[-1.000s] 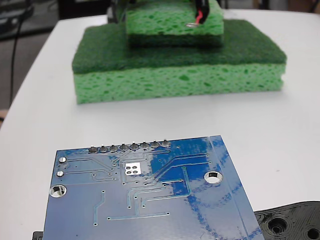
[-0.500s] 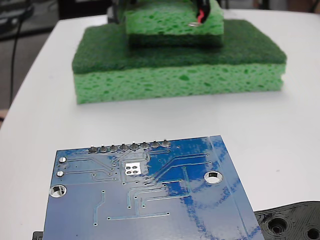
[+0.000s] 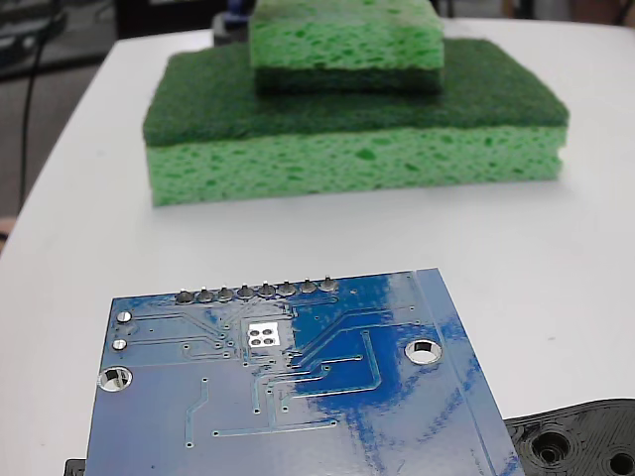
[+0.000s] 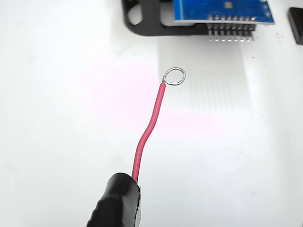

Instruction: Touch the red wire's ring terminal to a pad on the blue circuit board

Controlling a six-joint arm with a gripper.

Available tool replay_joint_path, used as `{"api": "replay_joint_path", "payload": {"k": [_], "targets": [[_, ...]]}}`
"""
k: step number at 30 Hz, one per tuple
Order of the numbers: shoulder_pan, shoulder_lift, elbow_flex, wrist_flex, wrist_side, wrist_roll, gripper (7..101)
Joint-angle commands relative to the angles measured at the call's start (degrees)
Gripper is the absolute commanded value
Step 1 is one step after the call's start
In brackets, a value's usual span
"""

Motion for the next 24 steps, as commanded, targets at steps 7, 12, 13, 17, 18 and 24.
{"api": "replay_joint_path", "payload": {"k": [7,12,13,17,18,24], "targets": [[6.5,-20.7,-14.9,-1.4,-6.9,-5.2,100.3],[11.5,-30.4,-22.7,-0.7,-13.1,-8.9,100.3],[12.8,-31.9,-23.8,-0.6,-15.0,-9.7,100.3],[16.1,-36.7,-27.9,-1.2,-19.9,-11.8,100.3],[16.4,-38.2,-29.0,-1.3,-20.1,-12.1,100.3],[16.9,-51.7,-38.4,-0.4,-22.6,-14.5,100.3]]}}
